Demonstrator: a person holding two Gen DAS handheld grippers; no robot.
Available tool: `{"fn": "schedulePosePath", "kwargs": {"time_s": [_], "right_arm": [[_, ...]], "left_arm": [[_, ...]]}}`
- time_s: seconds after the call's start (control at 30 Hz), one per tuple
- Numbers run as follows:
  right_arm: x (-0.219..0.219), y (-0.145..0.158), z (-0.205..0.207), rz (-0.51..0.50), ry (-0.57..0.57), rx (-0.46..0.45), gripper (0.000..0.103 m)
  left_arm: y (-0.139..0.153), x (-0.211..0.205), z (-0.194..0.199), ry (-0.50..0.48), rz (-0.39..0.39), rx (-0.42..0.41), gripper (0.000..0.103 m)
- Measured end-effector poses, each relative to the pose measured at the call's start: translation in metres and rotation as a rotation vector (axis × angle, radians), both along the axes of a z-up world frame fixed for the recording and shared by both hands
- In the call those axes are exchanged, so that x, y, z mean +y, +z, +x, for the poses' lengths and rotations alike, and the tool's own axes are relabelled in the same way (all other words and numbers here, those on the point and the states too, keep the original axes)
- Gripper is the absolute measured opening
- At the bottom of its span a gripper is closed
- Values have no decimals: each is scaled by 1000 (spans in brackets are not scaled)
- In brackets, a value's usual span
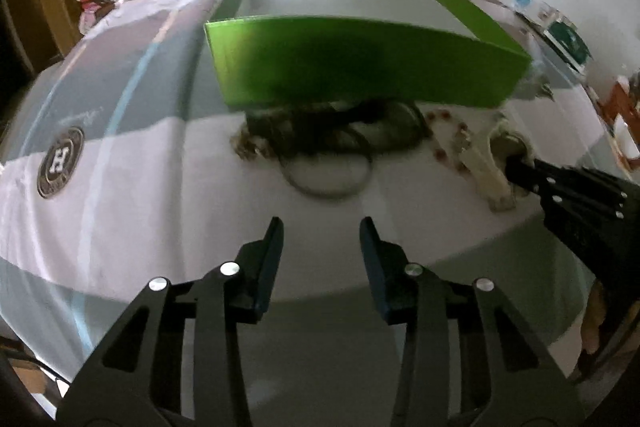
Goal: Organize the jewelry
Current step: 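Grasp the white bracelet watch with the right tool while the left tool approaches the black sunglasses, then grasp the black sunglasses with the left tool while the right tool lifts the watch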
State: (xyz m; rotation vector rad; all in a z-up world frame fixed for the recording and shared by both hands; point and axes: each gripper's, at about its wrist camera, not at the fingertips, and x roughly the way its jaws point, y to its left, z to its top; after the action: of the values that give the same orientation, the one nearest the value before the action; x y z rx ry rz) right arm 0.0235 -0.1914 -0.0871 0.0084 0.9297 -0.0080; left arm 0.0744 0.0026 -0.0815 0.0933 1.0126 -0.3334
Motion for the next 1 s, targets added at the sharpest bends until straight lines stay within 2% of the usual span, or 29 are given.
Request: {"fn": "schedulePosePath", "kwargs": {"time_s": [0.07, 0.13, 0.17, 0.2, 0.23, 0.27, 0.3, 0.4, 0.53, 0.6, 0.63, 0.67, 0.73, 0.77, 0.83, 0.9, 1.0], "right_arm": [[0, 2, -2, -12, -5, -10, 14], [0, 4, -2, -28, -14, -23, 17], [-1, 6, -1, -42, -27, -31, 24], [0, 7, -2, -46, -32, -39, 33], [-1, 8, -1, -51, -37, -49, 39], [-1, 9, 0, -57, -43, -54, 49], [-1, 9, 2, -60, -45, -58, 53], [-1, 9, 3, -63, -40, -57, 53], [-3, 4, 5, -59, -41, -41, 53], [-5, 2, 5, -53, -45, -35, 53], [-6, 2, 5, -50, -45, -36, 53], [-6, 2, 5, -50, -43, -40, 53], [-4, 2, 4, -55, -39, -49, 53], [-3, 2, 4, -58, -32, -55, 53], [1, 2, 4, -62, -20, -62, 42], [5, 2, 5, -52, -7, -55, 23], [8, 2, 4, -54, 2, -57, 19]], "left_arm": [[8, 1, -1, 6, 0, -35, 43], [19, 1, 4, 18, -9, -72, 58], [24, -1, 8, 26, -11, -94, 60], [30, -5, 12, 27, -11, -120, 65], [35, -10, 16, 19, -11, -146, 71], [37, -15, 20, 13, -6, -160, 73], [38, -24, 26, 6, 14, -162, 76], [34, -43, 32, -40, 27, -160, 80], [17, -69, 46, -76, 118, -164, 80], [8, -68, 51, -82, 135, -139, 74], [5, -66, 52, -84, 129, -128, 66], [4, -63, 53, -86, 112, -116, 61], [5, -57, 51, -82, 95, -111, 44], [6, -54, 50, -76, 94, -112, 40], [6, -44, 46, -72, 66, -98, 32], [6, -35, 41, -69, 44, -90, 30], [9, -21, 34, -49, 13, -88, 27]]}}
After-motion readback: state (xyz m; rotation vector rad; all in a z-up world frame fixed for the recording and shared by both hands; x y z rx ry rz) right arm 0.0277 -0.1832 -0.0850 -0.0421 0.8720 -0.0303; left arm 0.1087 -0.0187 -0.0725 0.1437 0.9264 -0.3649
